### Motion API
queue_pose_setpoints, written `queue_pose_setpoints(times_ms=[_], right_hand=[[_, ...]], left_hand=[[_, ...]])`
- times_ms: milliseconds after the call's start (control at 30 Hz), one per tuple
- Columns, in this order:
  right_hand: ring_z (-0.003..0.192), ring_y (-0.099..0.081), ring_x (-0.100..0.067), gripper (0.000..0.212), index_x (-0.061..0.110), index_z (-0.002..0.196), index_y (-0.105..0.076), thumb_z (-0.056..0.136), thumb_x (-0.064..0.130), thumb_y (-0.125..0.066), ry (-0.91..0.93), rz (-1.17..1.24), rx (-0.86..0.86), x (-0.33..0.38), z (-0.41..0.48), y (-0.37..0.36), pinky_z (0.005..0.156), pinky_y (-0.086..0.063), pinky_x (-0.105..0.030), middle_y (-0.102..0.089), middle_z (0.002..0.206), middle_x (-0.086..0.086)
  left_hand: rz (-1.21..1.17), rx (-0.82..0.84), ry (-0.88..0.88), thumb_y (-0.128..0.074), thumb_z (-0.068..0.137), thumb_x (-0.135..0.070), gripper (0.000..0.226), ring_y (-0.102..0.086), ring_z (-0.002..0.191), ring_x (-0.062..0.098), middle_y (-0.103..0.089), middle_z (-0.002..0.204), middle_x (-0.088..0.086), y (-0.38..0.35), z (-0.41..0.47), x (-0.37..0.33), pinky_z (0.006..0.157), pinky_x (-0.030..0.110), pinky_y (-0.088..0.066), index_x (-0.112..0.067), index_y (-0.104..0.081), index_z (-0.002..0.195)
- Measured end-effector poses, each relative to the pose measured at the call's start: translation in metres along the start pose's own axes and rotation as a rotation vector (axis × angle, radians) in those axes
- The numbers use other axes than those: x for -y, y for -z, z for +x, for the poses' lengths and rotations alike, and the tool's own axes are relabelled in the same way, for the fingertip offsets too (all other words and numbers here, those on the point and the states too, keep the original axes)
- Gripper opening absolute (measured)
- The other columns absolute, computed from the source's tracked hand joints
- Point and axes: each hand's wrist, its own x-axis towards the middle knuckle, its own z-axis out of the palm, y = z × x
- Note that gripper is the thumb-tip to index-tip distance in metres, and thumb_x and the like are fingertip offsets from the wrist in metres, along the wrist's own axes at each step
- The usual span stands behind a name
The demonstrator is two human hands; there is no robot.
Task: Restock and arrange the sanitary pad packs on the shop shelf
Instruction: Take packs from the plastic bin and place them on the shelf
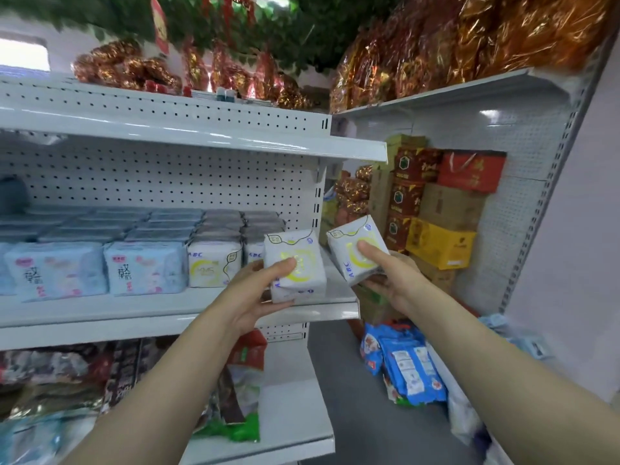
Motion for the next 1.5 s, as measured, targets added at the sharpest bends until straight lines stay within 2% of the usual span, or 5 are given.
queue_pose_setpoints(times_ms=[267, 700, 1200, 1367, 1500], right_hand=[[0.083, -0.076, -0.020, 0.029, 0.009, 0.101, -0.073, 0.082, 0.029, -0.082, 0.004, -0.032, 0.184, 0.019, 0.052, 0.034, 0.073, -0.060, -0.034, -0.079, 0.091, -0.009], [0.074, -0.074, -0.018, 0.029, 0.008, 0.101, -0.072, 0.081, 0.026, -0.083, -0.027, 0.022, 0.297, 0.022, 0.100, 0.029, 0.063, -0.058, -0.030, -0.078, 0.086, -0.007], [0.079, -0.074, -0.021, 0.043, 0.006, 0.110, -0.070, 0.078, 0.028, -0.086, 0.039, -0.077, 0.194, 0.030, 0.106, 0.037, 0.067, -0.060, -0.031, -0.078, 0.096, -0.010], [0.086, -0.074, -0.023, 0.044, 0.006, 0.110, -0.071, 0.076, 0.030, -0.088, 0.051, -0.131, 0.107, 0.040, 0.118, 0.047, 0.068, -0.061, -0.030, -0.078, 0.100, -0.012], [0.046, -0.061, -0.003, 0.068, 0.005, 0.125, -0.060, 0.070, 0.030, -0.093, 0.060, -0.308, 0.101, 0.043, 0.131, 0.052, 0.037, -0.042, -0.017, -0.071, 0.104, -0.011]], left_hand=[[-0.080, -0.099, -0.012, -0.086, 0.064, -0.019, 0.049, -0.066, 0.091, 0.024, -0.072, 0.105, 0.003, -0.050, 0.013, 0.011, 0.092, 0.054, -0.053, -0.026, -0.061, 0.106], [-0.045, -0.189, -0.007, -0.082, 0.065, -0.037, 0.054, -0.070, 0.102, 0.021, -0.076, 0.109, 0.007, -0.072, 0.018, 0.016, 0.092, 0.036, -0.054, -0.018, -0.069, 0.114], [0.621, -0.151, -0.110, -0.093, 0.062, -0.034, 0.050, -0.072, 0.079, 0.023, -0.078, 0.091, 0.011, -0.077, 0.063, -0.066, 0.078, 0.032, -0.056, -0.006, -0.073, 0.099], [0.774, -0.174, -0.167, -0.095, 0.058, -0.044, 0.085, -0.062, 0.112, 0.026, -0.065, 0.124, 0.007, -0.090, 0.114, -0.100, 0.092, 0.036, -0.050, -0.010, -0.061, 0.128], [1.063, -0.101, -0.183, -0.084, 0.076, -0.042, 0.080, -0.050, 0.130, 0.025, -0.046, 0.149, 0.001, -0.100, 0.150, -0.120, 0.106, 0.038, -0.045, -0.020, -0.048, 0.143]])
